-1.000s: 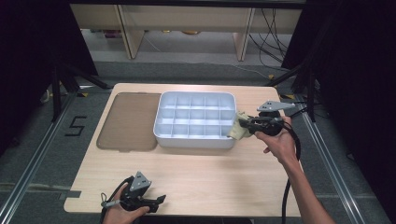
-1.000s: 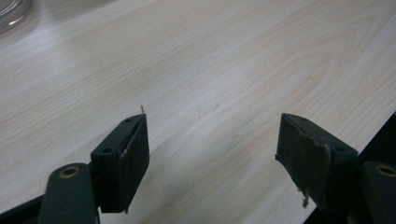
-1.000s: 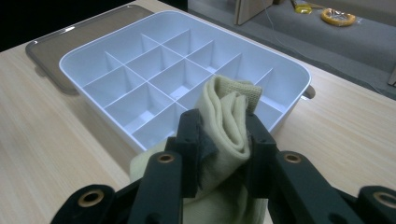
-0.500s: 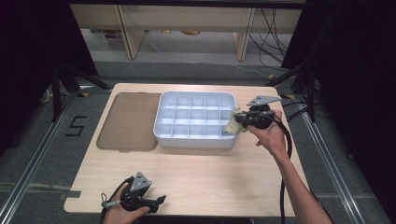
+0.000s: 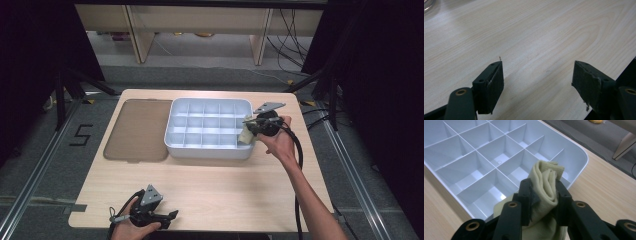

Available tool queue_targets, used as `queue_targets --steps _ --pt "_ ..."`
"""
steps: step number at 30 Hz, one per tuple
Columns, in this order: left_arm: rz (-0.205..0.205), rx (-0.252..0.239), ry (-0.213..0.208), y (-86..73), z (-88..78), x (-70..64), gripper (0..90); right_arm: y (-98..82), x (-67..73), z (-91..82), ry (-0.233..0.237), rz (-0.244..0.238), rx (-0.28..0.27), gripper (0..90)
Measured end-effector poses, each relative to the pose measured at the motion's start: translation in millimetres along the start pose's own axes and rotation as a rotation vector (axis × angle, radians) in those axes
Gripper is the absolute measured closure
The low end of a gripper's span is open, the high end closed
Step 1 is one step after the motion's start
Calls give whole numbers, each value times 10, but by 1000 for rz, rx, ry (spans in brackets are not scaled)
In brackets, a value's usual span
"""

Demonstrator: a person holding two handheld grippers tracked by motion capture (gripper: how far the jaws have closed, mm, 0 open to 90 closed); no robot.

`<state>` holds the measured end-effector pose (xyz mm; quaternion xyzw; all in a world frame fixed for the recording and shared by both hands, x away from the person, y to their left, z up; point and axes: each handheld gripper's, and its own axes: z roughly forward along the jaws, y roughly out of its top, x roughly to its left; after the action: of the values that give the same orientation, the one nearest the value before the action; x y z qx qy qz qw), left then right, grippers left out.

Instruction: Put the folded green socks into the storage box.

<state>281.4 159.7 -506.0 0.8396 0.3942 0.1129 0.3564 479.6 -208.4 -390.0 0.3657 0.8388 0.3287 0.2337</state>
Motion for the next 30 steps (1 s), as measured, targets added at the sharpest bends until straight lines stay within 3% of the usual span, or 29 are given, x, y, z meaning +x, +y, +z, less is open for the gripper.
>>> queue_targets --steps 8,11,25,26,30 --pt "4 2 -5 -4 0 0 249 4 61 175 -24 -22 49 723" --pt "-14 -13 2 -6 18 -11 249 -20 71 219 -27 -28 66 723" --pt "5 -6 3 -7 25 -8 248 -152 150 363 3 -50 68 720" --pt "3 -1 -5 -8 18 -14 248 -159 169 365 6 -31 69 720" --pt "19 8 -6 -7 17 -8 248 -207 208 392 9 -64 57 720"
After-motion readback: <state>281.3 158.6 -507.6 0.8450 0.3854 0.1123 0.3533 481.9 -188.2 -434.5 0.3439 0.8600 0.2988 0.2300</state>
